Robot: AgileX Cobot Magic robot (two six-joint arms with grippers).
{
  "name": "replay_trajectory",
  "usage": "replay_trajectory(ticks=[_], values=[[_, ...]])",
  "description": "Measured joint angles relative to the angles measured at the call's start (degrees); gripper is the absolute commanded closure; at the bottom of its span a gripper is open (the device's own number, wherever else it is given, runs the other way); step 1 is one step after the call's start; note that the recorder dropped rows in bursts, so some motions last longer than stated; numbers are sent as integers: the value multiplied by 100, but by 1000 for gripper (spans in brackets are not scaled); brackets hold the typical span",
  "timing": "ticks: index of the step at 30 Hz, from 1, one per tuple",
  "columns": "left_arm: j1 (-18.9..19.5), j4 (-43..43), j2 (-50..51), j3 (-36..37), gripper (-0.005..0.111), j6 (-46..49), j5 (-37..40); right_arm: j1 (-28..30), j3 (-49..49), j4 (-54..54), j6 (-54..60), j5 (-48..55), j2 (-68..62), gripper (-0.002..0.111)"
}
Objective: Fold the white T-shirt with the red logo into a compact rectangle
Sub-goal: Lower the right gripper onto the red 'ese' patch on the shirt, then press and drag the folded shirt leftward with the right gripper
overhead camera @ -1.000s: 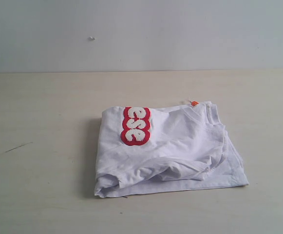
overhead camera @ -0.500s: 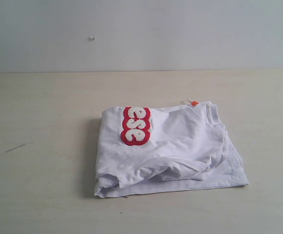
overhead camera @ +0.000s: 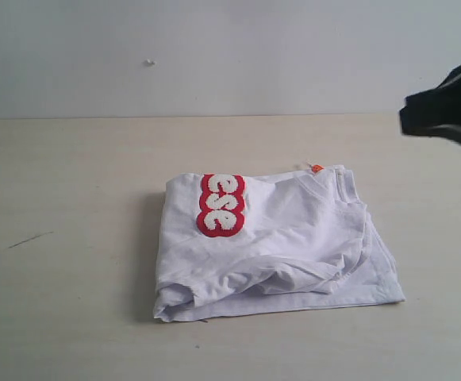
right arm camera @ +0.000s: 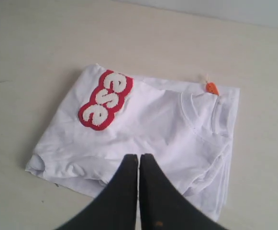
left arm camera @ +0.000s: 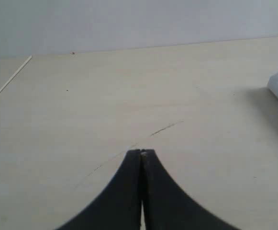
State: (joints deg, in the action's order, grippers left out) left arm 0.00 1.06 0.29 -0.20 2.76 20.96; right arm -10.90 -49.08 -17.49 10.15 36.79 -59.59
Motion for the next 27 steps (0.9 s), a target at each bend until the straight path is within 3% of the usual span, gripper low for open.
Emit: replay_trajectory(ticks=[7,10,15,21,27], values=[[0,0,0,0,107,0,0,-32,432,-941,827,-1068,-1286,108],[0,0,0,0,107,0,0,-284,432,-1136,1023,-1405,-1863,108],[0,0,0,0,107,0,0,-979,420,-1506,990,-2914,-3269,108],[0,0,0,0,107,0,0,-1464,-355,-1781,969,-3074,-4681,108],[0,0,0,0,107,0,0,-1565,-1306,-2004,829,-3026,-5649,108]])
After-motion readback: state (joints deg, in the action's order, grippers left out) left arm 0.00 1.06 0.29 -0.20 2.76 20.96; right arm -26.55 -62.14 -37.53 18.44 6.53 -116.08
